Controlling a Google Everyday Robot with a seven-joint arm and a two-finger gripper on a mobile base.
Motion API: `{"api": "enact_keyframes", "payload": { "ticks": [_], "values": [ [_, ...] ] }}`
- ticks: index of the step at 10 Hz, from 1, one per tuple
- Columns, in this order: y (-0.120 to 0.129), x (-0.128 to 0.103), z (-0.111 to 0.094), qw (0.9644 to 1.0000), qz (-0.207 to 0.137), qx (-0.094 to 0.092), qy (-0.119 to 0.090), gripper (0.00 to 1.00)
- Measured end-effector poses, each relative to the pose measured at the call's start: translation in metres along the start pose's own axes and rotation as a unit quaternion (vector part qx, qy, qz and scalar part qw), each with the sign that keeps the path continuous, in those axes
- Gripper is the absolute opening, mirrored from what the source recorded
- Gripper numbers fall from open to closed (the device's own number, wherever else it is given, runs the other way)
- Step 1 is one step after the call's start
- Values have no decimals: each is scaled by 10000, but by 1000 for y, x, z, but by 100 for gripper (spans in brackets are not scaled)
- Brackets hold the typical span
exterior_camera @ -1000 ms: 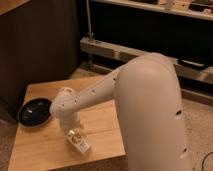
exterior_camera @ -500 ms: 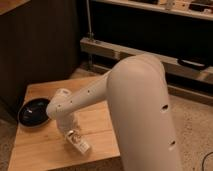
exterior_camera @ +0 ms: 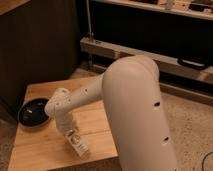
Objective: Place the bottle in the ceramic bowl
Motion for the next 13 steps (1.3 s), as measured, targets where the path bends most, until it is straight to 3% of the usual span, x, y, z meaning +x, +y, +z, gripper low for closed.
{"api": "enact_keyframes", "payload": {
  "ticks": [2, 3, 5, 8, 10, 12, 13],
  "values": [
    [-5, -1, -7, 9997, 135, -204, -37, 9],
    [-10, -2, -13, 9987, 233, -447, -126, 2],
    [-23, -3, -26, 9969, 394, -637, -250, 0],
    [-29, -6, -37, 9969, 482, -501, -355, 0],
    [-37, -10, -62, 9964, 638, -387, -397, 0],
    [-52, -17, -95, 9939, 824, -494, -541, 0],
    [-62, -22, -110, 9916, 899, -676, -643, 0]
  ]
}}
